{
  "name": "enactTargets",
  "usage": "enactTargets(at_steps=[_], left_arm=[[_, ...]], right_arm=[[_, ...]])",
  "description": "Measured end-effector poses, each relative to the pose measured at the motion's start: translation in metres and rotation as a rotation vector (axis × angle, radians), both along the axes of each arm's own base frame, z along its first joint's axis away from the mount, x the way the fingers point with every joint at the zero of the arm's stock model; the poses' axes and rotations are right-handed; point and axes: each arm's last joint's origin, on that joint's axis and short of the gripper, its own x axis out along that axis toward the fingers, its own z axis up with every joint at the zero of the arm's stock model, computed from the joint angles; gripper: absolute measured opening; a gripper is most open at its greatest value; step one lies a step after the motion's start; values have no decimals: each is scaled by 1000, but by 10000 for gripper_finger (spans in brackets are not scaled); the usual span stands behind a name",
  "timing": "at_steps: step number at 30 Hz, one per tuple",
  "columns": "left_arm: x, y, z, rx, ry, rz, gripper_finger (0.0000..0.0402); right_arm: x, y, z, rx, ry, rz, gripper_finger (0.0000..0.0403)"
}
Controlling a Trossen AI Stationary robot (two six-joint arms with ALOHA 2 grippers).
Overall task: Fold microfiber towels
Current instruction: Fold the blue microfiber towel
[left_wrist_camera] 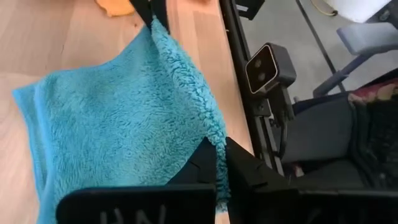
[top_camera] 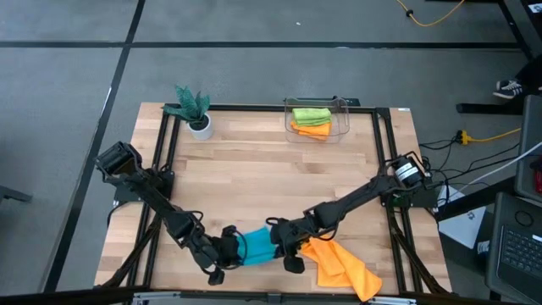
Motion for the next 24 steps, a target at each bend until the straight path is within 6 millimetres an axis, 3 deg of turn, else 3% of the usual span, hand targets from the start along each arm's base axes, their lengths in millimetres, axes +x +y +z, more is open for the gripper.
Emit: enactTargets(at_steps=[12,19,24], left_arm=[[3,2,0,-135,57,99,0],[7,16,-7,-90,116,178,0],[2,32,-24,-130,183,300,0]], right_arm=[[2,-3,3,81,33,67,6],[4,-15,-2,-89,24,-115,6],[3,-20,-5,-175,30,-221,6]])
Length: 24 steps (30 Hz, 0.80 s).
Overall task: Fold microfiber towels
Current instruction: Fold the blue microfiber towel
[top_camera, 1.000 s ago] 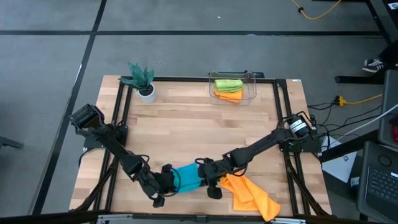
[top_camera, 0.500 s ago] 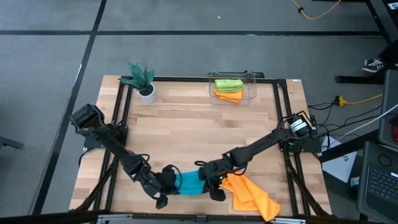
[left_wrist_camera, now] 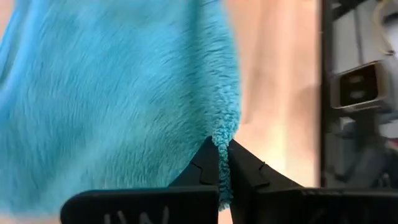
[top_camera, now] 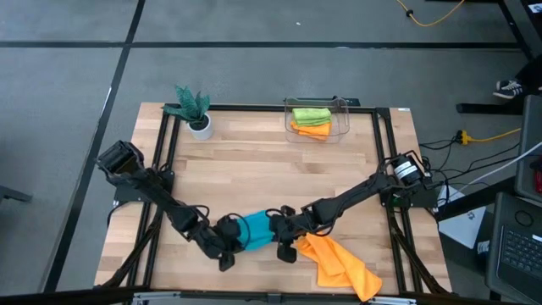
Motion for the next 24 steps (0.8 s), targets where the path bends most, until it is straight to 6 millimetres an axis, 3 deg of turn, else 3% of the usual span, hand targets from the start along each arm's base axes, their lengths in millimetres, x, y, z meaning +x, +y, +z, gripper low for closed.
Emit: enactTargets(at_steps=[4,8,14,17,20,24], left_arm=[[-5,7,-10,-20,26,49,0],[-4,5,-8,-86,15,38,0],[3,-10,10,-300,-116,-95,0],[3,-14,13,-302,-156,-148,0],[3,-10,10,-248,-140,-135,0],[3,2,-1,-135,-59,-55,0]], right_arm=[[1,1,1,-8,-13,24,6],[0,3,1,74,17,102,6],[-8,25,6,247,49,268,6],[-11,40,10,265,1,319,7],[-13,42,9,212,-15,284,8],[-12,37,5,97,-36,112,6]])
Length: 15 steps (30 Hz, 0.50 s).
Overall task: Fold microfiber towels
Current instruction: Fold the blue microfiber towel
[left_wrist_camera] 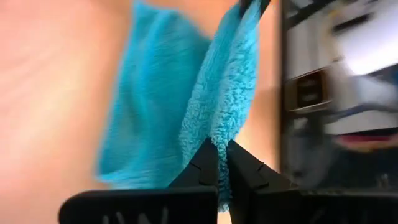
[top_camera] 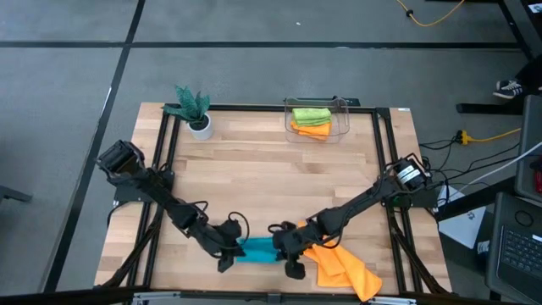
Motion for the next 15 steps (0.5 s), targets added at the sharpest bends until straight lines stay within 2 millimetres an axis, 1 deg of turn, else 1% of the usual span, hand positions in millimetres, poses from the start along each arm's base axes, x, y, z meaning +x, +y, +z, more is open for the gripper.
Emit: enactTargets(at_steps=[2,4,11,15], left_arm=[[-1,6,-5,41,56,23,0],[-1,12,-11,66,100,55,0],[4,19,-24,88,147,68,0],[5,18,-25,100,145,62,0]], right_arm=[[2,-5,-5,-61,-2,-108,6],[2,-8,-13,-109,22,-158,6],[9,-16,-29,-138,31,-209,6],[12,-21,-37,-161,37,-227,8]])
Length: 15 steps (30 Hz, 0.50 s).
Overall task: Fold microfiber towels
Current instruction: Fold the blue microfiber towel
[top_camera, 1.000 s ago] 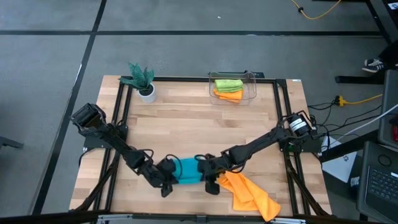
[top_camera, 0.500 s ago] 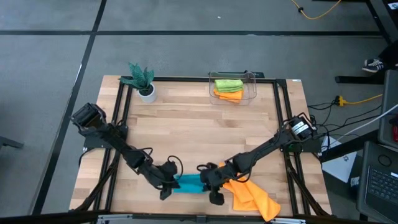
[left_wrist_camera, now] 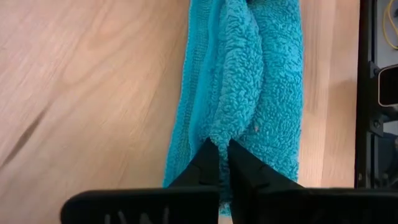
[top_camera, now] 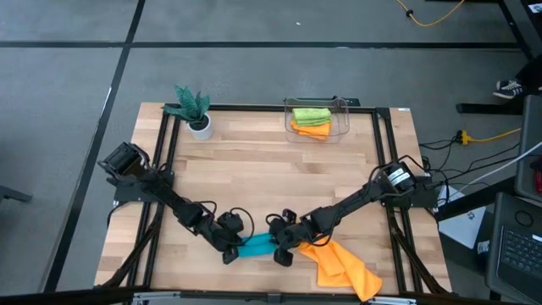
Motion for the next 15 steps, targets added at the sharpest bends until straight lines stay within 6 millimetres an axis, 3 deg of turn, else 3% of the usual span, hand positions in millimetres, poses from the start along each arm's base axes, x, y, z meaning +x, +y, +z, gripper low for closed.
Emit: enactTargets(at_steps=[6,15], left_arm=[[-1,-2,0,19,-9,-14,13],[-2,-2,1,3,3,-27,82]], right_arm=[[1,-1,-1,-10,3,-3,7],[0,-1,-2,-11,8,-3,7]])
